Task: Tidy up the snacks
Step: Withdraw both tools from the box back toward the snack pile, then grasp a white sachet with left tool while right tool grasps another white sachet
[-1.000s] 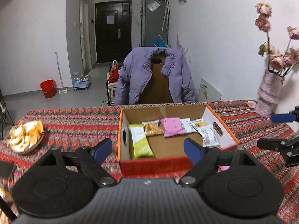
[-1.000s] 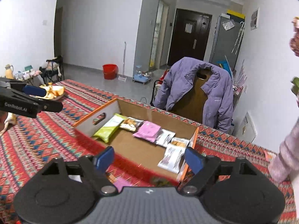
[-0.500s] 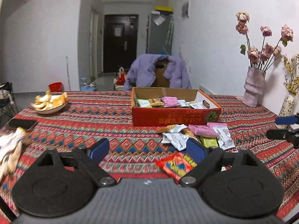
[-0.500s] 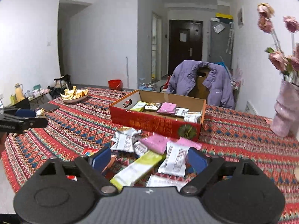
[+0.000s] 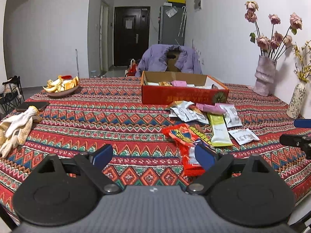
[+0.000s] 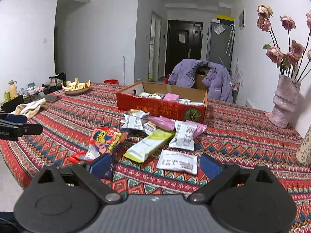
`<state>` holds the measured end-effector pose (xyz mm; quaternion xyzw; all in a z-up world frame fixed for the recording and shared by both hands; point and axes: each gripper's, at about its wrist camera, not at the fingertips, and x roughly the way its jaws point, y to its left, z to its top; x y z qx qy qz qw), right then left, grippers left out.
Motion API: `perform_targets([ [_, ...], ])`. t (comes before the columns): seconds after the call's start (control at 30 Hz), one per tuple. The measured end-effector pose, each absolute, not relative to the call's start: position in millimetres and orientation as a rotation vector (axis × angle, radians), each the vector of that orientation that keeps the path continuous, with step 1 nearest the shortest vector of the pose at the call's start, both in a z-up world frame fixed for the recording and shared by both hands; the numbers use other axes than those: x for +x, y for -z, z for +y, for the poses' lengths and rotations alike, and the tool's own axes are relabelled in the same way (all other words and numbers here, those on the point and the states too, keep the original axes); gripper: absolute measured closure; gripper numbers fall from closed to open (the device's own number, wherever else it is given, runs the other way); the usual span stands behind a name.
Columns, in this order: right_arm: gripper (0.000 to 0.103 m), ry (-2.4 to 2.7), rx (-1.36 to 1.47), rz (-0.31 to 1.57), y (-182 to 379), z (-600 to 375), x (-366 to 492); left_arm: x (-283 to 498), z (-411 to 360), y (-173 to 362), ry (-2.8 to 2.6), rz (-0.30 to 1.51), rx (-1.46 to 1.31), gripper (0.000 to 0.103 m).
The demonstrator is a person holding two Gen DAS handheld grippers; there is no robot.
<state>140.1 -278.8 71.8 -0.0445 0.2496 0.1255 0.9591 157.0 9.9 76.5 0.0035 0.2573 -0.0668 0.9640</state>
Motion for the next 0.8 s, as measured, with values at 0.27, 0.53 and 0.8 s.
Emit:
perform_targets([
  [0.27, 0.005, -0.250, -0.078, 0.535, -60, -283, 151, 174, -4, -70, 0.173, 0.556, 0.018, 0.010],
  [0.53, 0.005, -0.241, 0.003, 0.544, -55, -296, 186, 221, -22, -66, 0.216, 0.608, 0.008, 0.010],
  [0.8, 0.005, -0.222, 0.050, 0.566, -50, -303, 233, 284, -56, -61, 0.276, 0.638, 0.034, 0.010],
])
